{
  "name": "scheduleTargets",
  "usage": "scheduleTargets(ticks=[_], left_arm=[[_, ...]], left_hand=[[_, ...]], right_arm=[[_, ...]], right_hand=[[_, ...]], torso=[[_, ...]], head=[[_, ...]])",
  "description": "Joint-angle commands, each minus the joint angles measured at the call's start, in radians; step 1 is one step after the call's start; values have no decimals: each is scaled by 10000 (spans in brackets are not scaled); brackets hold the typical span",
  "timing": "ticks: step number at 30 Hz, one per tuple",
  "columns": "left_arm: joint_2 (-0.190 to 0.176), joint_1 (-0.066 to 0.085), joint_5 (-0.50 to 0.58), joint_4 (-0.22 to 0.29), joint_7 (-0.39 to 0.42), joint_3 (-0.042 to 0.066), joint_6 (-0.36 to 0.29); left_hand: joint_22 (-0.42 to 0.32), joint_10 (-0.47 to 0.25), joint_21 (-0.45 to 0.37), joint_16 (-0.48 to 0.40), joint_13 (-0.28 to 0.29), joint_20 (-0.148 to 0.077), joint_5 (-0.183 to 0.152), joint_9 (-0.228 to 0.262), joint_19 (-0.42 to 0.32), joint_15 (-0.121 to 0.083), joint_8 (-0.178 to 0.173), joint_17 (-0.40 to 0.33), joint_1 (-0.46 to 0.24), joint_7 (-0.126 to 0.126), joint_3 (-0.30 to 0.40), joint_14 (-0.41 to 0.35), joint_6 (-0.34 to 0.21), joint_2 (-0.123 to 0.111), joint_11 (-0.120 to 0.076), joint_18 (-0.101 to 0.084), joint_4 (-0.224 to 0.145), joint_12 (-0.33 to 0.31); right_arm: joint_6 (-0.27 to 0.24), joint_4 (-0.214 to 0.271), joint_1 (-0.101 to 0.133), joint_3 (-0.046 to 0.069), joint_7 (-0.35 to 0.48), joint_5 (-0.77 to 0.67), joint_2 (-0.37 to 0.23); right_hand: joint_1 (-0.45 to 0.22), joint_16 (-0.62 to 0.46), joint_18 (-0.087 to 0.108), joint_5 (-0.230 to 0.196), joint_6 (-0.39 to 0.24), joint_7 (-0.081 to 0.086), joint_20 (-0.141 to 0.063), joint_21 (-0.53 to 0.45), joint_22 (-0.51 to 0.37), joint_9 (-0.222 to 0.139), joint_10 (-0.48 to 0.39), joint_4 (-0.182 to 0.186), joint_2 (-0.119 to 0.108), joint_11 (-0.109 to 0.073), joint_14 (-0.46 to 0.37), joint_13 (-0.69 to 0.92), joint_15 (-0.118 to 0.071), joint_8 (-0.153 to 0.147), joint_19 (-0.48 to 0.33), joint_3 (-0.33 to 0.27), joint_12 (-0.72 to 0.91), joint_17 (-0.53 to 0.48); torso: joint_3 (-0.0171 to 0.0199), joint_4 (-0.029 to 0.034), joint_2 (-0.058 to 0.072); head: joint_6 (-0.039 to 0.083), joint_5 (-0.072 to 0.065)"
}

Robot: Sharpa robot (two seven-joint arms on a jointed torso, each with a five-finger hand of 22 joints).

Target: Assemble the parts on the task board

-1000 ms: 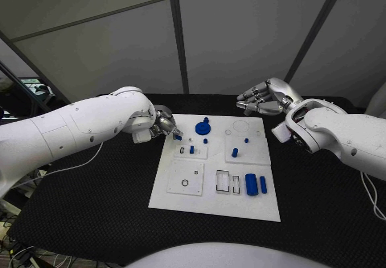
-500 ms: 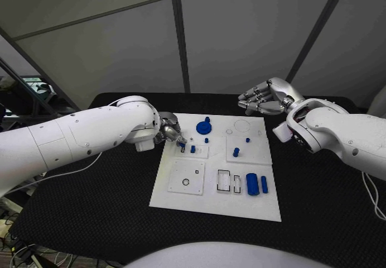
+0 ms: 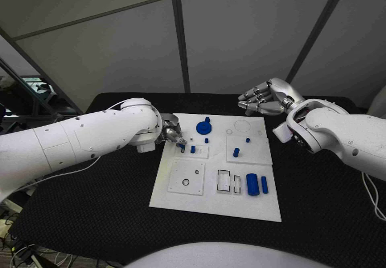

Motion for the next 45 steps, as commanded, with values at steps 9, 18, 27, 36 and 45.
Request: scheduleTargets(ticks=[9,18,27,36,45], left_arm=[[115,-31,-440,-8,-77,-115,210],[126,-61,-568,1,-89,-160,266],[91,-96,-586,15,-89,-166,310],[-22,-109,-588,124,-87,-167,344],[-4,-113,-588,149,-89,-166,358]], left_hand=[[810,85,19,24,45,-10,31,18,160,-19,70,2632,-89,-89,1361,1053,-4,-34,-15,-103,-1308,62],[844,119,47,24,63,-25,26,30,180,-30,88,2632,-107,-103,1410,1053,-2,-140,-30,-111,-1429,81],[853,138,53,24,86,-28,23,31,185,-32,92,2632,-107,-108,1420,1053,-1,-177,-33,-113,-1464,97],[860,151,59,24,99,-32,22,32,189,-34,96,2632,-108,-111,1430,1053,4,-206,-36,-115,-1493,107],[862,163,60,24,116,-33,21,32,190,-35,98,2632,-109,-112,1433,1053,7,-216,-37,-116,-1501,119]], right_arm=[[68,14,18,6,41,-20,24],[87,9,17,5,51,-20,28],[103,1,16,5,56,-20,28],[113,-6,15,5,53,-20,32],[121,-20,15,5,49,-20,46]], right_hand=[[18,-56,115,53,-78,25,6,-39,-18,1,-81,-17,75,18,41,-18,2,-17,61,55,-32,-14],[18,-56,115,53,-78,25,6,-39,-18,1,-81,-17,75,18,41,-18,2,-17,61,55,-32,-14],[18,-56,115,53,-78,25,6,-39,-18,1,-81,-17,75,18,41,-18,2,-17,61,55,-32,-14],[5,-61,114,52,-76,26,6,-43,-21,2,-79,-8,74,20,45,-18,3,-15,65,59,-31,-14],[-9,-65,114,51,-76,27,7,-47,-23,2,-77,0,74,21,48,-19,4,-15,67,60,-30,-15]], torso=[[-1,4,-3],[0,4,-5],[0,6,-8],[-6,10,-11],[-2,-2,-2]], head=[[-36,-4],[-11,-11],[-33,-9],[-46,-4],[-46,23]])
